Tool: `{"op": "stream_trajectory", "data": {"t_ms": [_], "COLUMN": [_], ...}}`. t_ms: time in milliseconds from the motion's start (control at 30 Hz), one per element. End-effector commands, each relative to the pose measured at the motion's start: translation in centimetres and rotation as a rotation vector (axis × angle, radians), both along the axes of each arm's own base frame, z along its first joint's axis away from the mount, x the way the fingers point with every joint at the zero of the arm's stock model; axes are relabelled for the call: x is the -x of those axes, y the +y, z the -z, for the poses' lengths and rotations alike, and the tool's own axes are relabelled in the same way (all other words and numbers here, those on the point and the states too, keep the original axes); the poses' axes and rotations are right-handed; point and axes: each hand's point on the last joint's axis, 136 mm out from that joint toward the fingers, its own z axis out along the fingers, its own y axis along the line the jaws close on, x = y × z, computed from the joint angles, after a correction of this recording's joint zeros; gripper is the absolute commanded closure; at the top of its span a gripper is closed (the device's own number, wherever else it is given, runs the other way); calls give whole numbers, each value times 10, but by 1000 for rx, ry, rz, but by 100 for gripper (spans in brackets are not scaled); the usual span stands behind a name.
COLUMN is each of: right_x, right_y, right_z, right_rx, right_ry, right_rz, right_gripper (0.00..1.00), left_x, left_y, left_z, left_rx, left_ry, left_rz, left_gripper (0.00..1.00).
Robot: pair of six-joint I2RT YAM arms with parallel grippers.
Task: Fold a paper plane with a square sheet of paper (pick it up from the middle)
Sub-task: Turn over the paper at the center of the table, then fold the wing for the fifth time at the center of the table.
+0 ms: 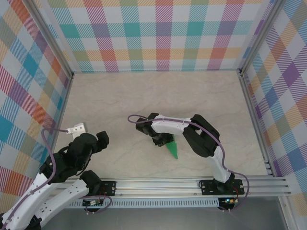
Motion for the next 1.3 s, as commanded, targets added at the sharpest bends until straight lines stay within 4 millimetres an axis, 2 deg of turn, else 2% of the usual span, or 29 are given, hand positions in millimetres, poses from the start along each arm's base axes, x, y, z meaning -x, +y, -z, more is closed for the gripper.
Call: {"op": "stream_trajectory", "data": {"t_ms": [0, 33, 133, 200, 267, 333, 433, 533, 600, 700, 833, 900, 967, 1067, 1133, 1267], "right_x": [0, 1, 6, 6, 5, 5, 3, 0, -1, 0, 3, 8, 11, 26, 32, 34], "right_y": [45, 52, 74, 77, 79, 81, 73, 51, 34, 25, 22, 11, 10, 45, 62, 71], "right_z": [-5, -7, -13, -21, -34, -52, -80, -102, -113, -118, -101, -86, -79, -64, -59, -45], "right_rx": [-173, -209, -321, -354, -411, -485, -557, -564, -571, -630, -700, -627, -583, -732, -813, -814], "right_ry": [29, 39, 78, 67, 35, -5, -98, -204, -268, -326, -335, -273, -205, -74, -15, 46], "right_rz": [-21, -27, -56, -63, -70, -86, -95, -61, -17, 6, 22, 86, 113, 45, 28, 56], "right_gripper": [69, 68, 50, 44, 32, 29, 17, 0, 0, 0, 0, 0, 0, 14, 27, 69], "left_x": [2, 2, 1, 0, -1, -2, -4, -6, -7, -8, -7, -8, -9, -12, -13, -9], "left_y": [12, 12, 11, 8, 4, -1, -10, -22, -27, -31, -40, -46, -52, -63, -70, -79], "left_z": [3, 3, 5, 7, 9, 10, 15, 24, 29, 35, 41, 45, 50, 56, 60, 70], "left_rx": [-29, -31, -34, -33, -30, -27, -17, -1, 6, 17, 46, 65, 86, 116, 137, 189], "left_ry": [0, 0, 2, 14, 28, 38, 51, 88, 108, 115, 128, 136, 141, 161, 186, 227], "left_rz": [-55, -55, -54, -42, -24, -3, 29, 73, 86, 95, 133, 153, 166, 187, 196, 203], "left_gripper": [2, 2, 1, 0, 0, 0, 0, 0, 0, 0, 0, 0, 0, 0, 0, 0]}}
